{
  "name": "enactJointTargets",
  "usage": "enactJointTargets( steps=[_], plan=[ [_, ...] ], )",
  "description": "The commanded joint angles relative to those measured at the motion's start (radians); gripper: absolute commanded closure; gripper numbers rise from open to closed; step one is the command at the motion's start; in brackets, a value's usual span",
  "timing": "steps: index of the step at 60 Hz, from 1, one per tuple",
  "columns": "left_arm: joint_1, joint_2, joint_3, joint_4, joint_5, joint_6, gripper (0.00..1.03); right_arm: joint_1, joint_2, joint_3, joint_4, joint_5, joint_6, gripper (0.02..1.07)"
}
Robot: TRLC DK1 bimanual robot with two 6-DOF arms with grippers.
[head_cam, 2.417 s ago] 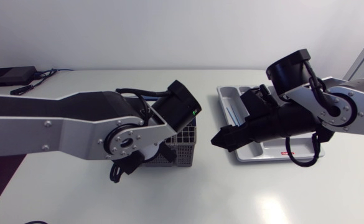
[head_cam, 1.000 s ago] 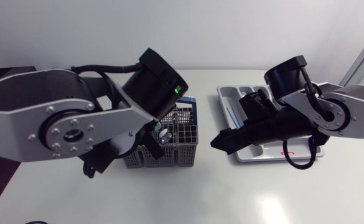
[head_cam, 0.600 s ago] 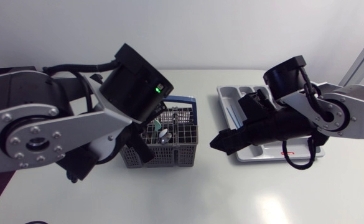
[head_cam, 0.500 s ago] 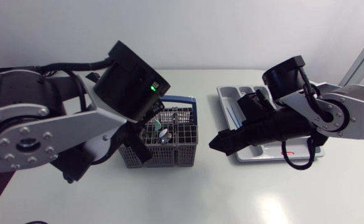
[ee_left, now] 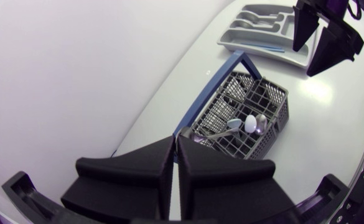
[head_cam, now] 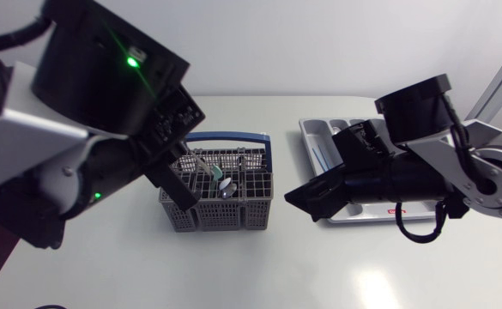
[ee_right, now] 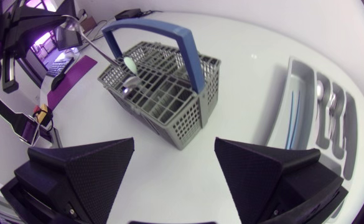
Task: Unload the cutlery basket into the drawer organizer.
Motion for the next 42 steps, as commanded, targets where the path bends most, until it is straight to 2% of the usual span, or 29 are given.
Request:
enactJointTargets(
  steps=[1,6,10,16,23,26,30,37,42],
  plan=[
    [0.005,-0.043,0.056,-0.004,0.014,-0.004,1.00,0.040,-0.061,-0.037,0.024,0.030,-0.034,0.14],
    [0.019,-0.060,0.079,-0.004,0.046,-0.030,1.00,0.085,-0.113,-0.057,0.068,0.077,-0.091,0.14],
    [0.051,-0.065,0.103,-0.016,0.114,-0.068,1.00,0.163,-0.143,-0.071,0.100,0.206,-0.175,0.14],
    [0.157,-0.046,0.149,-0.068,0.292,-0.157,1.00,0.273,-0.178,-0.094,0.159,0.346,-0.261,0.14],
    [0.244,0.008,0.191,-0.119,0.490,-0.241,1.00,0.312,-0.201,-0.102,0.197,0.381,-0.267,0.13],
    [0.289,0.038,0.206,-0.137,0.605,-0.275,1.00,0.323,-0.212,-0.108,0.211,0.386,-0.278,0.13],
    [0.313,0.072,0.217,-0.157,0.711,-0.304,1.00,0.349,-0.225,-0.122,0.235,0.410,-0.315,0.14],
    [0.316,0.118,0.223,-0.157,0.807,-0.335,1.00,0.396,-0.221,-0.131,0.254,0.470,-0.373,0.14],
    [0.299,0.135,0.223,-0.147,0.818,-0.340,1.00,0.430,-0.213,-0.142,0.277,0.501,-0.407,0.14]
  ],
)
